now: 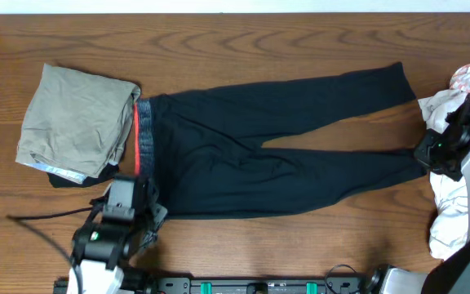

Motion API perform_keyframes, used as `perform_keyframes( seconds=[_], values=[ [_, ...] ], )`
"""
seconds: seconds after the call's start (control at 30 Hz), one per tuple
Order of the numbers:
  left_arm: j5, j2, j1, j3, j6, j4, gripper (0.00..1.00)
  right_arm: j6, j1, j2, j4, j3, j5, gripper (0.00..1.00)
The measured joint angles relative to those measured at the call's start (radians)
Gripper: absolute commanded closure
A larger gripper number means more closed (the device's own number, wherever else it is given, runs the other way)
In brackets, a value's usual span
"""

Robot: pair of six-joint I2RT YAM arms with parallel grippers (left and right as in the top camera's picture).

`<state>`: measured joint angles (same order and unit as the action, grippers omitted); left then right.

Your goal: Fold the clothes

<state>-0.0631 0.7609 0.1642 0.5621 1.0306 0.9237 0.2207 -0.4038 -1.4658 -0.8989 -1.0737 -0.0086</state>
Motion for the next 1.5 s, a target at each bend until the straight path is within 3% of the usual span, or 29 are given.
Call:
perform_keyframes(
  seconds=[0.23,0.47,0.9,1.5],
  values=[
    [0.082,-0.154,0.000,0.024,-0.078,0.056,0.94,0.006,-0.026,0.129,-0.060,0.000,-0.007,0.99],
    [0.220,-0.146,0.000,0.034,-0.113,-0.166,0.94,0.008,-0.028,0.145,-0.051,0.000,-0.064,0.99],
    [0.287,0.187,0.000,0.041,-0.214,-0.621,0.94,0.018,-0.001,0.003,0.059,-0.046,-0.124,0.99],
    [0.304,0.499,-0.032,0.042,-0.364,-1.096,0.94,0.025,0.127,-0.435,-0.002,-0.526,-0.134,0.99]
  ],
)
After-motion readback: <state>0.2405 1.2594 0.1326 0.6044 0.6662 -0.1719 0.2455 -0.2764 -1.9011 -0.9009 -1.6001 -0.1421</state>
